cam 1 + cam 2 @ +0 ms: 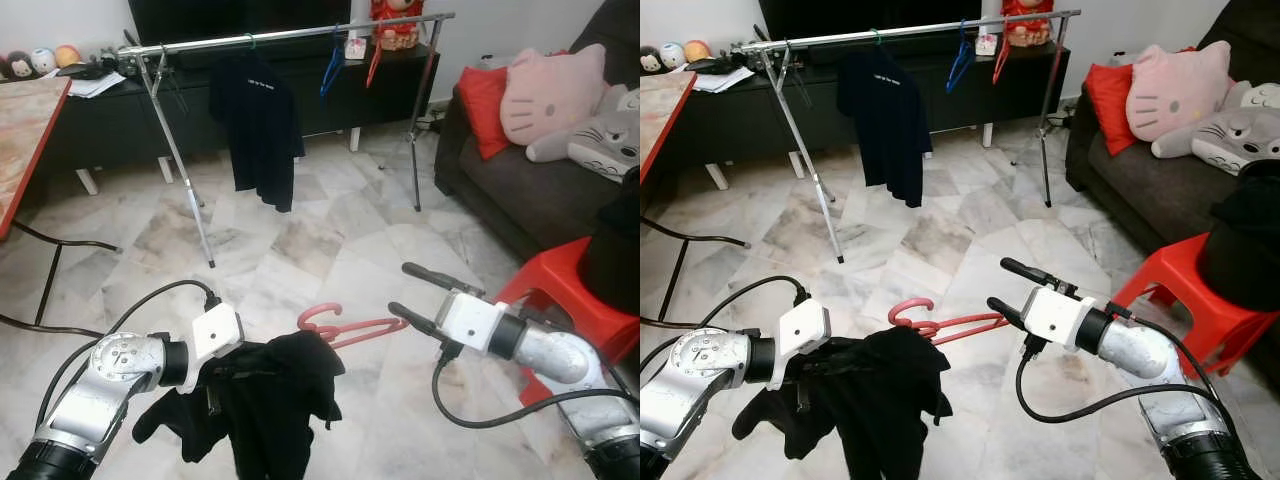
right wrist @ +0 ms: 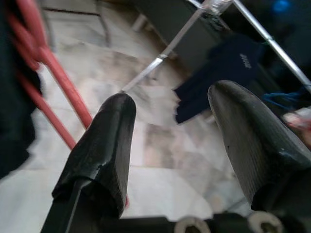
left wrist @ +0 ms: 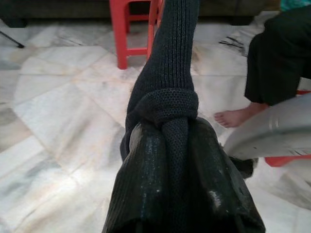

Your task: Hang hanger

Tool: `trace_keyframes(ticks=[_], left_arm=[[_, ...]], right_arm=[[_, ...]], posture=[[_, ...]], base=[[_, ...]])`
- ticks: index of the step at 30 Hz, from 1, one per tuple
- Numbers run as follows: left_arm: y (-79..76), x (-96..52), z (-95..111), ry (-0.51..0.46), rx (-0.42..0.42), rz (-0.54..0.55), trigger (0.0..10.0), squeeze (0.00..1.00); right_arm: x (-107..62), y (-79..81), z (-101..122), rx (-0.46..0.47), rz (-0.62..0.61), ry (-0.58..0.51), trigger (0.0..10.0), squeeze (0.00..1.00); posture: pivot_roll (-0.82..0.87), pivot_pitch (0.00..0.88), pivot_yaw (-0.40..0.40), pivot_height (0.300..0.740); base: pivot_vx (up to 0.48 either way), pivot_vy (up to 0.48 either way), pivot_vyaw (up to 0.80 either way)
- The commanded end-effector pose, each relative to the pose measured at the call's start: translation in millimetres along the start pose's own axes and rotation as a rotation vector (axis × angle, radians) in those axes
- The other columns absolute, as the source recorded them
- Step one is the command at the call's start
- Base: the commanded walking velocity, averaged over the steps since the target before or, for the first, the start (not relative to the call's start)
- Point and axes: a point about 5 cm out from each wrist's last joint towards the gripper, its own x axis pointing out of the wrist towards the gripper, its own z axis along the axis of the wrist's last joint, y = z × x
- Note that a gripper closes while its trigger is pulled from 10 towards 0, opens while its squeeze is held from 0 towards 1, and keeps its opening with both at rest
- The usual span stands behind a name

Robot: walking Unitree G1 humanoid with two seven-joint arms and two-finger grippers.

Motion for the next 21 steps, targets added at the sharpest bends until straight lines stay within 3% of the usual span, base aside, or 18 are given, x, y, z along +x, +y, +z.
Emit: trace_keyframes(ticks=[1,3,5,9,21], left_arm=[[0.4,0.4,13.0,-0.015,0.062,-0.048,10.0,0.00],[-0.8,-0.1,16.6,-0.013,0.075,-0.079,10.0,0.00],[0.6,0.3,21.2,-0.011,0.101,-0.093,10.0,0.00],[-1.1,4.3,30.3,-0.030,0.128,-0.143,10.0,0.00],[-8.9,5.8,45.8,-0.040,0.180,-0.250,10.0,0.00]], right_arm=[[-3.5,10.1,2.1,0.048,0.116,-0.014,10.0,0.00],[-4.2,17.8,3.4,0.103,0.206,-0.029,10.0,0.00],[-3.9,21.2,3.2,0.100,0.262,-0.029,10.0,0.00],[2.9,18.2,0.7,0.053,0.268,-0.009,10.0,0.00],[10.5,13.2,9.2,0.072,0.346,-0.043,10.0,0.00]], posture=[[-0.08,0.000,-0.025,0.740],[-0.08,0.000,-0.028,0.740],[-0.07,0.000,-0.031,0.740],[-0.07,0.000,-0.028,0.740],[-0.06,0.000,-0.031,0.740]], base=[[0.000,0.000,0.00],[0.000,0.000,0.00],[0.000,0.000,0.00],[0.000,0.000,0.00],[0.000,0.000,0.00]])
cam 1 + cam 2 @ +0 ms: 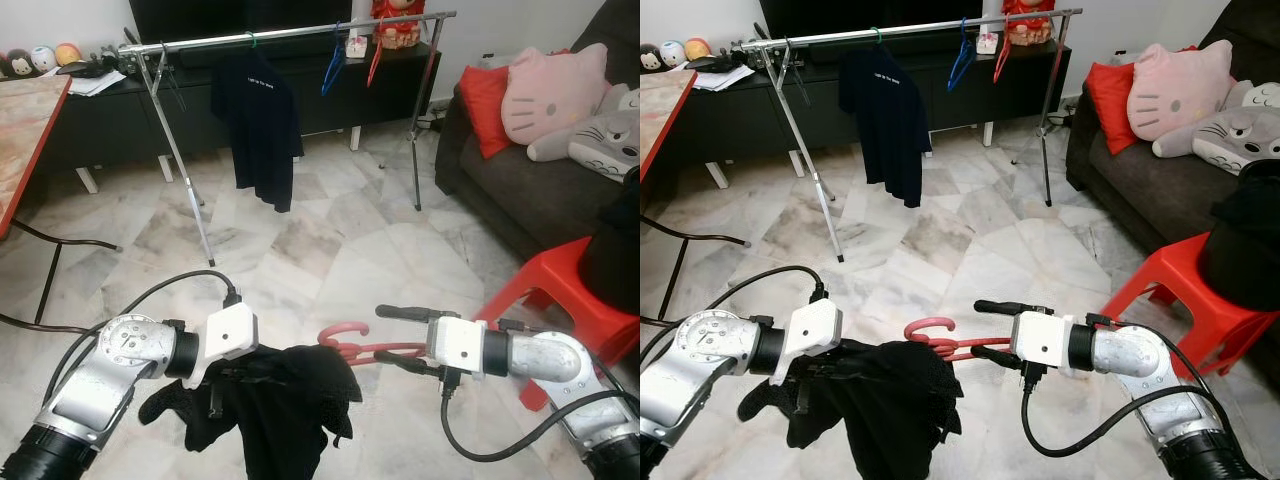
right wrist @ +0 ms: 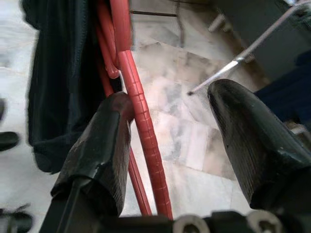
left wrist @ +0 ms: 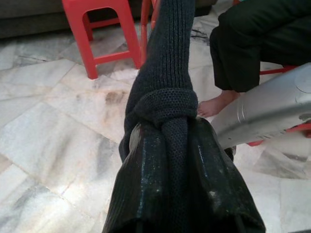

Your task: Hang hanger

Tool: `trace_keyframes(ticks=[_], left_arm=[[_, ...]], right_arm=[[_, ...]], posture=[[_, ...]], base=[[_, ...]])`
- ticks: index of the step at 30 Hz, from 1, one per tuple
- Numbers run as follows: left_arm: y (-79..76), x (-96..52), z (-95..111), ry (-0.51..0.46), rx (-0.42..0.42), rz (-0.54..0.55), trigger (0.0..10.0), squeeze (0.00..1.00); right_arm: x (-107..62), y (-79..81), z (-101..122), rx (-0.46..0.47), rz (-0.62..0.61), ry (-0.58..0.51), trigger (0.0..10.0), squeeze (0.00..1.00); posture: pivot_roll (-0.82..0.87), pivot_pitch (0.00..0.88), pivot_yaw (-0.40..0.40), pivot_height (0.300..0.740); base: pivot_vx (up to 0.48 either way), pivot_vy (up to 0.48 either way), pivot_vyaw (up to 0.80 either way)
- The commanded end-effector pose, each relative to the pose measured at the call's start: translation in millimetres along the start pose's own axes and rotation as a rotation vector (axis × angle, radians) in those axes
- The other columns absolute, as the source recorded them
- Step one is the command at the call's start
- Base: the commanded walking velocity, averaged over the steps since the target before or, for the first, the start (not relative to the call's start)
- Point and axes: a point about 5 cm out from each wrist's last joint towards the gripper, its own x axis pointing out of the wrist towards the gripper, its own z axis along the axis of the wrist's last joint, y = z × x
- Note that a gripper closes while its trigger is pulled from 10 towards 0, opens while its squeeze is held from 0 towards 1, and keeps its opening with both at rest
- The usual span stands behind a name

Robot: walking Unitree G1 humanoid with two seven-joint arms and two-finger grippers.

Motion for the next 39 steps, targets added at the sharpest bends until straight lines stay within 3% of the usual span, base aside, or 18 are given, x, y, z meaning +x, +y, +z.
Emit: trace_keyframes(ticks=[1,14,24,39], left_arm=[[-2.3,5.8,17.4,-0.047,0.069,-0.071,10.0,0.00],[-4.4,10.6,20.0,-0.048,0.071,-0.090,10.0,0.00],[-2.3,14.2,21.9,-0.060,0.071,-0.076,10.0,0.00],[-1.3,16.4,22.4,-0.071,0.065,-0.066,10.0,0.00]], right_arm=[[2.6,-2.8,5.9,-0.006,0.046,-0.016,10.0,0.00],[4.1,2.1,5.1,0.017,0.129,-0.012,10.0,0.00],[8.9,17.0,9.1,0.068,0.267,-0.030,10.0,0.00],[9.3,20.5,9.2,0.081,0.281,-0.020,10.0,0.00]], posture=[[-0.06,0.000,-0.031,0.740],[-0.06,0.000,-0.035,0.740],[-0.06,0.000,-0.037,0.740],[-0.06,0.000,-0.038,0.740]], base=[[0.000,0.000,0.00],[0.000,0.000,0.00],[0.000,0.000,0.00],[0.000,0.000,0.00]])
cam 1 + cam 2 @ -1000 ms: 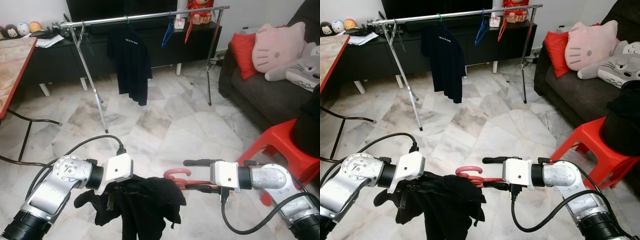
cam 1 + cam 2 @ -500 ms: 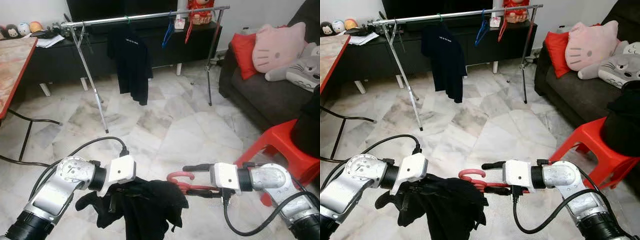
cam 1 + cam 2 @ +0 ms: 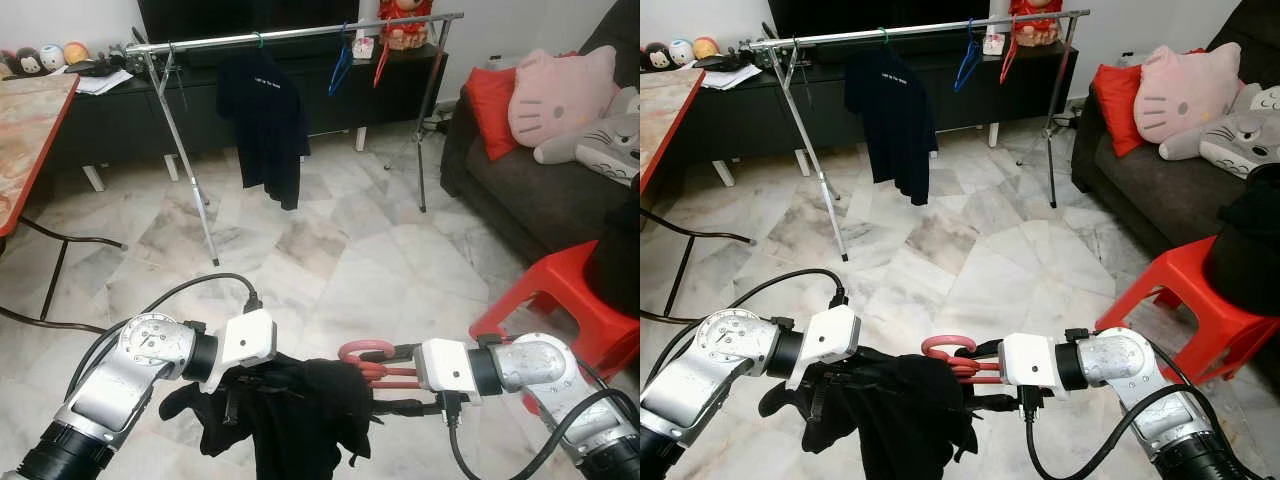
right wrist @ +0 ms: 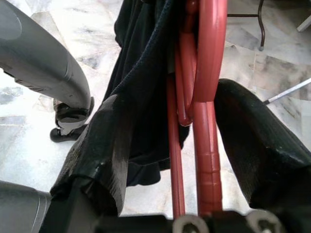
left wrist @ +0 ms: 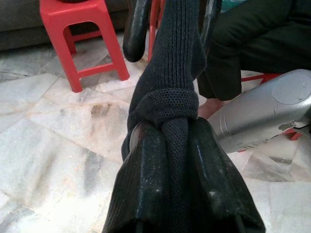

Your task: Hang hanger

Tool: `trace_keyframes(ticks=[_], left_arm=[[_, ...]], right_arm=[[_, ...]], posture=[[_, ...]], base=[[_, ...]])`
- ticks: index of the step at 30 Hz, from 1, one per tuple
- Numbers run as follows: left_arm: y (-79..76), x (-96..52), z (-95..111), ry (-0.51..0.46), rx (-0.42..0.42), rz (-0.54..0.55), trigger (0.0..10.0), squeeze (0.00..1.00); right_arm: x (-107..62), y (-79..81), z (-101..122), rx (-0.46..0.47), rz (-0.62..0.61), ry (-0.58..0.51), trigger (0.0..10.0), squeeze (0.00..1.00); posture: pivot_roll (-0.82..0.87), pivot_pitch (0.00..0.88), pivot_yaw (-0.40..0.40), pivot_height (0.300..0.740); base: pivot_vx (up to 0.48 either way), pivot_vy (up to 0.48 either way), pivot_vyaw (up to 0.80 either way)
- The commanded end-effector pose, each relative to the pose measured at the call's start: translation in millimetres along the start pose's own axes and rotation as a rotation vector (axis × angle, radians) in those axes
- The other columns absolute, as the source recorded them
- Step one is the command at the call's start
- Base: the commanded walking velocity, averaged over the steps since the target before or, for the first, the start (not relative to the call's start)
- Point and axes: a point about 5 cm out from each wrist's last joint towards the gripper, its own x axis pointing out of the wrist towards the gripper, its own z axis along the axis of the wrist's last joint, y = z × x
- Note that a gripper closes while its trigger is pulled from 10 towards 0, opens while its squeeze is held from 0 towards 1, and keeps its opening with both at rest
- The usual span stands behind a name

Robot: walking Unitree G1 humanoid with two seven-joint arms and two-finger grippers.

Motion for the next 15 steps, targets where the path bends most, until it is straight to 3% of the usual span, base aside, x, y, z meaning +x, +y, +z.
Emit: trace_keyframes(ticks=[1,5,14,15], left_arm=[[5.0,-1.0,11.8,-0.025,0.046,0.005,10.0,0.00],[5.5,-1.0,11.0,-0.024,0.044,0.013,10.0,0.00],[5.4,0.4,10.0,-0.023,0.042,0.017,10.0,0.00],[5.5,0.3,9.9,-0.022,0.041,0.017,10.0,0.00]], right_arm=[[-0.4,-1.7,3.5,-0.025,-0.005,0.000,10.0,0.00],[-3.3,-11.3,6.0,-0.042,-0.079,-0.009,10.0,0.00],[-7.8,-10.8,4.2,-0.033,-0.059,0.016,10.0,0.00],[-7.8,-10.4,3.9,-0.030,-0.056,0.017,9.2,0.00]], posture=[[-0.06,0.000,-0.038,0.740],[-0.06,0.000,-0.036,0.740],[-0.06,0.000,-0.038,0.740],[-0.06,0.000,-0.038,0.740]], base=[[0.000,0.000,0.00],[0.000,0.000,0.00],[0.000,0.000,0.00],[0.000,0.000,0.00]])
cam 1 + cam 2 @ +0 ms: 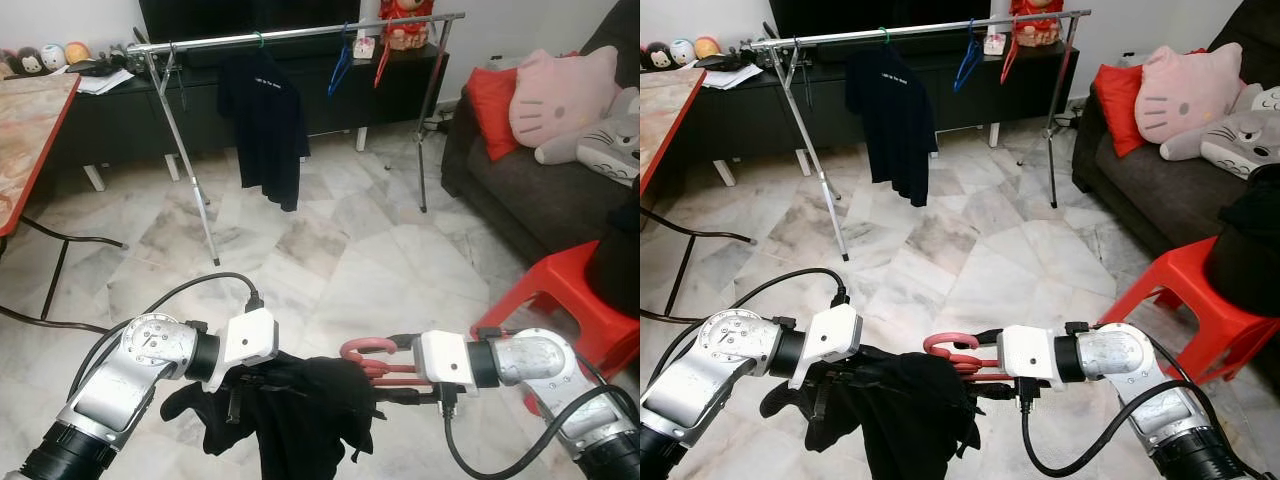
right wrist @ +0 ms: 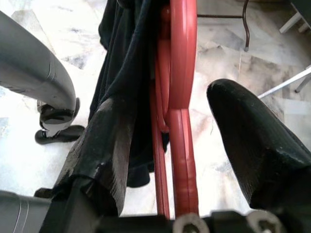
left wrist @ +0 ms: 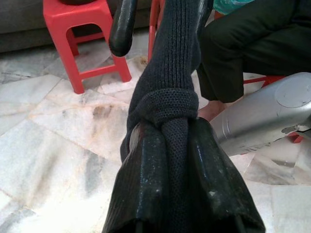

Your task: Hang hanger

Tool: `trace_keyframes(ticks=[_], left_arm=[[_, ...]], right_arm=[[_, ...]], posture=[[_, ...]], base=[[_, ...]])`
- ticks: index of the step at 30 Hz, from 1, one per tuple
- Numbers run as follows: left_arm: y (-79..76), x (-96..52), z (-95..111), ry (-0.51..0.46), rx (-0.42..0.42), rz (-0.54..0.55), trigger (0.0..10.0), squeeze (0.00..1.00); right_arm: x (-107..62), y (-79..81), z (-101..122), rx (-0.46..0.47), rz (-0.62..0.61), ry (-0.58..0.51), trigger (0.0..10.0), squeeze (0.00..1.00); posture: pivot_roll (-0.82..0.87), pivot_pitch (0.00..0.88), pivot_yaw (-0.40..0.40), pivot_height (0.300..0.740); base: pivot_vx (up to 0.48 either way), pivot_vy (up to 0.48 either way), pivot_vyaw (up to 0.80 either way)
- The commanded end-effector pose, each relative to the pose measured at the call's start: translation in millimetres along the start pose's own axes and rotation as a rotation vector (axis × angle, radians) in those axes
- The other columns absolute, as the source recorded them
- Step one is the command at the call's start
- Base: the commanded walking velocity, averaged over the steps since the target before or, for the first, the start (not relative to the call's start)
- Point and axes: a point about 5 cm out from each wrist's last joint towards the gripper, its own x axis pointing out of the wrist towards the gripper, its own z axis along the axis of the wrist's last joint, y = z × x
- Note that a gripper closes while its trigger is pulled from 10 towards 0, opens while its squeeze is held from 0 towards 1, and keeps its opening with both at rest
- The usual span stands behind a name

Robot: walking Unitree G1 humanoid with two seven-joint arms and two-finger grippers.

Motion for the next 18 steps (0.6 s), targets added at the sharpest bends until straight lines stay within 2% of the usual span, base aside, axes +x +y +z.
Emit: trace_keyframes(ticks=[1,2,3,4,18], left_arm=[[5.1,-1.3,9.4,-0.015,0.042,0.006,10.0,0.00],[5.2,-1.7,9.1,-0.013,0.041,0.008,10.0,0.00],[5.3,-1.8,9.0,-0.013,0.041,0.008,10.0,0.00],[5.2,-1.9,8.9,-0.012,0.041,0.009,10.0,0.00],[4.7,-1.2,9.7,-0.017,0.041,0.007,10.0,0.00]], right_arm=[[-5.1,-3.6,1.5,-0.010,-0.004,0.011,9.2,0.00],[-5.1,-3.0,0.8,-0.008,0.001,0.015,3.3,0.00],[-5.1,-2.9,0.6,-0.008,0.001,0.016,3.3,0.00],[-5.2,-2.7,0.2,-0.008,0.002,0.018,0.0,0.00],[-3.2,-0.7,-1.5,0.009,0.004,0.019,0.0,0.00]], posture=[[-0.06,0.000,-0.038,0.740],[-0.06,0.000,-0.038,0.740],[-0.06,0.000,-0.038,0.740],[-0.06,0.000,-0.038,0.740],[-0.06,0.000,-0.039,0.740]], base=[[0.000,0.000,0.00],[0.000,0.000,0.00],[0.000,0.000,0.00],[0.000,0.000,0.00],[0.000,0.000,0.00]])
